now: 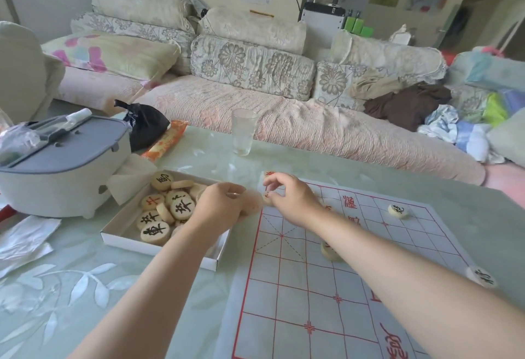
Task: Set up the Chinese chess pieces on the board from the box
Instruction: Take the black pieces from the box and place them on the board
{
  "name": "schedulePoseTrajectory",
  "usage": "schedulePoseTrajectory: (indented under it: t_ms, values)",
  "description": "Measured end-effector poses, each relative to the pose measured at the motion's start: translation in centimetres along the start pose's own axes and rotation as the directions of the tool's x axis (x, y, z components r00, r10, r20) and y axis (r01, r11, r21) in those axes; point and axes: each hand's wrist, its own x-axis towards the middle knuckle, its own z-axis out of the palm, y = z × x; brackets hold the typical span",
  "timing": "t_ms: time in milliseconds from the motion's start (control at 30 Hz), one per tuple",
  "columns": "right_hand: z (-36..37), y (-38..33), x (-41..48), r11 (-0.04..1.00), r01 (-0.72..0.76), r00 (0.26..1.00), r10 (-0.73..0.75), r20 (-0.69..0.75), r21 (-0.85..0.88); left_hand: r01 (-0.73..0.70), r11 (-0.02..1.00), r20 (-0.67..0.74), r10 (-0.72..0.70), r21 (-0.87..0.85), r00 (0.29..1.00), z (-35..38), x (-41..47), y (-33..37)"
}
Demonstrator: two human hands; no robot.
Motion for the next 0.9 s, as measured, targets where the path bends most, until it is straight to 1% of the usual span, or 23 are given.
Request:
schedulePoseTrajectory:
  t_ms: [100, 167, 233, 267, 333, 367, 400, 433, 467, 500, 567, 633, 700, 733, 800, 833, 900]
  values:
    - [-0.5, -1.3, -1.9, 0.981, 0.113, 0.993, -0.117, 0.016, 0.159, -0.001, 0.998, -0.007, 0.0, -0.066, 1.0, 0.9, -0.5, 0.2]
    - [-0.8, -1.8, -2.8, 0.969, 0.174, 0.983, -0.181, 0.025, 0.173, -0.013, 0.996, -0.029, 0.011, -0.083, 1.0, 1.4, -0.8, 0.4]
    - [-1.3, -2.2, -3.4, 0.966, 0.211, 0.976, -0.216, 0.019, 0.146, -0.02, 0.997, -0.05, 0.016, -0.08, 0.999, 2.0, -1.0, 0.6]
    - [-1.7, -2.4, -3.6, 0.968, 0.217, 0.975, -0.222, 0.028, 0.13, -0.022, 0.996, -0.055, 0.017, -0.089, 0.998, 2.2, -1.0, 0.6]
    - [-2.6, -1.7, -3.9, 0.979, 0.172, 0.982, -0.178, 0.054, 0.105, -0.035, 0.996, -0.053, 0.031, -0.077, 0.998, 3.0, -1.1, 0.7]
    - [-2.8, -1.0, -4.0, 0.985, 0.132, 0.989, -0.138, 0.051, 0.11, -0.064, 0.998, -0.054, 0.064, -0.01, 0.996, 3.5, -1.1, 0.7]
    - [-3.1, -0.1, -3.9, 0.989, 0.091, 0.995, -0.096, 0.039, 0.115, -0.117, 0.986, -0.047, 0.124, 0.12, 0.991, 3.8, -0.9, 0.5]
    - [-3.4, 0.9, -3.7, 0.992, 0.056, 0.998, -0.058, 0.021, 0.11, -0.178, 0.943, -0.019, 0.191, 0.281, 0.981, 4.2, -0.8, 0.4]
    - [-3.6, 2.0, -3.4, 0.996, 0.021, 1.0, -0.021, 0.001, 0.09, -0.235, 0.873, 0.024, 0.249, 0.428, 0.968, 4.5, -0.8, 0.3]
    - [-3.9, 3.1, -3.0, 0.998, -0.015, 0.999, 0.017, -0.028, 0.065, -0.285, 0.798, 0.079, 0.289, 0.531, 0.954, 4.7, -0.9, 0.2]
    - [-4.7, 5.6, -2.0, 0.994, -0.114, 0.987, 0.113, -0.111, 0.0, -0.37, 0.668, 0.203, 0.317, 0.645, 0.927, 5.1, -1.0, -0.4]
    - [-5.8, 8.0, -1.0, 0.971, -0.229, 0.962, 0.214, -0.172, -0.073, -0.442, 0.572, 0.307, 0.321, 0.691, 0.896, 5.3, -1.0, -1.0]
    - [-6.7, 10.2, -0.1, 0.931, -0.314, 0.943, 0.283, -0.177, -0.187, -0.472, 0.509, 0.365, 0.301, 0.72, 0.881, 5.4, -1.1, -1.5]
    - [-7.1, 11.2, 0.4, 0.913, -0.338, 0.937, 0.304, -0.174, -0.226, -0.48, 0.479, 0.385, 0.288, 0.735, 0.877, 5.5, -1.1, -1.7]
    - [-7.4, 12.3, 1.4, 0.895, -0.372, 0.925, 0.334, -0.181, -0.247, -0.488, 0.417, 0.416, 0.257, 0.767, 0.872, 5.4, -1.0, -2.1]
    - [-7.3, 12.6, 1.8, 0.893, -0.381, 0.921, 0.343, -0.184, -0.242, -0.49, 0.399, 0.424, 0.245, 0.775, 0.872, 5.4, -1.0, -2.2]
    - [-7.0, 12.8, 2.7, 0.895, -0.378, 0.922, 0.341, -0.183, -0.235, -0.491, 0.4, 0.431, 0.236, 0.774, 0.871, 5.3, -0.9, -2.3]
